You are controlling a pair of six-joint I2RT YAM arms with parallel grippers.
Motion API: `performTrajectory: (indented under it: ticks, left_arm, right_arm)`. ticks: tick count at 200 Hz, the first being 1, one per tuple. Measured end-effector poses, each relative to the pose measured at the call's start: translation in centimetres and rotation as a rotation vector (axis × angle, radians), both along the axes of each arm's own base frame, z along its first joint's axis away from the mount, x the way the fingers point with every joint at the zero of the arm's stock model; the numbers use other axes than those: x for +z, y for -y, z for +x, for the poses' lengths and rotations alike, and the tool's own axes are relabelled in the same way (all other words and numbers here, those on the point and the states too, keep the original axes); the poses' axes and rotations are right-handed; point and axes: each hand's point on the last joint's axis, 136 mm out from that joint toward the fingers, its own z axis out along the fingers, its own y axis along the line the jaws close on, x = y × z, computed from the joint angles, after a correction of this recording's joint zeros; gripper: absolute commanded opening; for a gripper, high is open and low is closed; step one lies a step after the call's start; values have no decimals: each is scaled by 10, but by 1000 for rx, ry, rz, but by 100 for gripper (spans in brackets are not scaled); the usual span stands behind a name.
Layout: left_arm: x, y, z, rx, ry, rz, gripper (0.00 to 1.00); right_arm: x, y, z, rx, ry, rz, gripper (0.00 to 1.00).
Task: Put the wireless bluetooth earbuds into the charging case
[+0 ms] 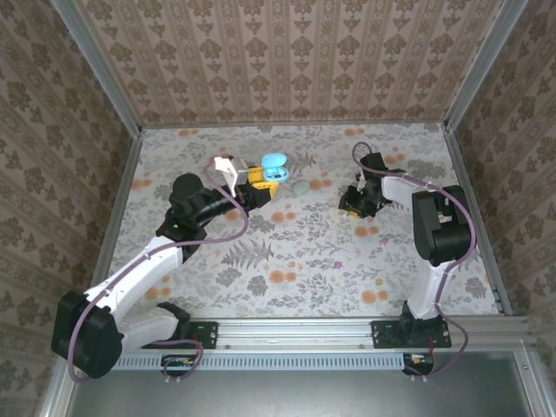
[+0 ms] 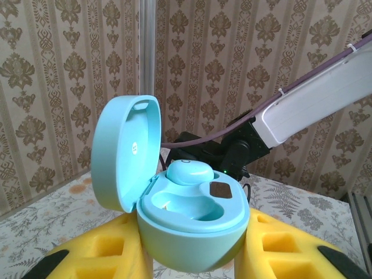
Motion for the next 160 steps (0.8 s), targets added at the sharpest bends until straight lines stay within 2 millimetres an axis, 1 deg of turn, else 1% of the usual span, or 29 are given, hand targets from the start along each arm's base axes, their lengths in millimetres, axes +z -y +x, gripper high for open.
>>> performTrajectory:
  ticks: [24,70,160]
  left_arm:
    - [-2,0,0,0,-5,6,31]
    - [-3,0,0,0,-8,9,31]
    - [-3,0,1,3,-6,10,31]
  right_arm:
    - [1,-3,0,15,4,7,33]
    - [3,-16,-3,64,10,26,33]
    - [13,-32,1,108,36,48,33]
